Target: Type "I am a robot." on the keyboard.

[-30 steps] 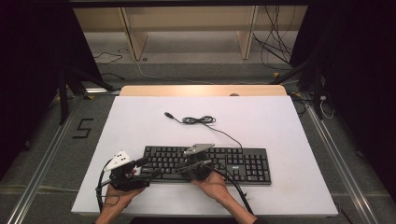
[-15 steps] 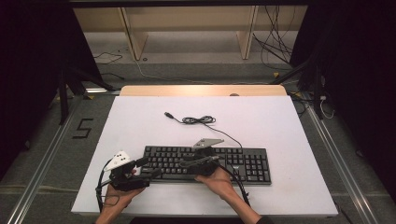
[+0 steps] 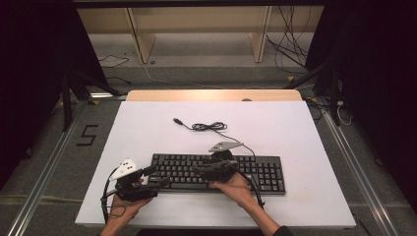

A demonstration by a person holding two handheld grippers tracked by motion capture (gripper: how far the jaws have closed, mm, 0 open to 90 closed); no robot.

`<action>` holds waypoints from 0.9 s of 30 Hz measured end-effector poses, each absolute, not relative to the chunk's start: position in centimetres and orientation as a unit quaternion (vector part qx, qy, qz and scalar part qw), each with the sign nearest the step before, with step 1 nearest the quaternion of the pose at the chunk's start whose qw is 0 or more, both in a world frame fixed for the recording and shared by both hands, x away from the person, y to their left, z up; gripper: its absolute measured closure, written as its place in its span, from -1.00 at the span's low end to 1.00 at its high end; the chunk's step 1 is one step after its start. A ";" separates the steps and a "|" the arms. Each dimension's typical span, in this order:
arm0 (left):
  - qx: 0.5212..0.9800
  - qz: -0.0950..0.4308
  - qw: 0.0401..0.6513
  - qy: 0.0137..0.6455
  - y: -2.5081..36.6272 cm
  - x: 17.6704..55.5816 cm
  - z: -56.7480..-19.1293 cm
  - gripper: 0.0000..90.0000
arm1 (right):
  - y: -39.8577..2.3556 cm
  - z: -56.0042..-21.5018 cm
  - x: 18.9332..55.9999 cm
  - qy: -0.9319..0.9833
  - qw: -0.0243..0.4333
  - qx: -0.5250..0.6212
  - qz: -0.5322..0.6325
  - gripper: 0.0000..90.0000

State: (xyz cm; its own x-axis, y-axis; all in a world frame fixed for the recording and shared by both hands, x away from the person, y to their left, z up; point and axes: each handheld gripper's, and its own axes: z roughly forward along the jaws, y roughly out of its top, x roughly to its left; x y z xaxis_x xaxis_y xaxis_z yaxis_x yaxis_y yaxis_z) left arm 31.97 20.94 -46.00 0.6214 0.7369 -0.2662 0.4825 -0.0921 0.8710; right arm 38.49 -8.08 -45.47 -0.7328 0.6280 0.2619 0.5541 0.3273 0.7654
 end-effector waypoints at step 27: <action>0.729 0.121 0.528 0.419 21.0 32.0 -46.0 -0.43 | -9.7 -46.3 39.4 0.823 0.070 0.390 0.408 1.00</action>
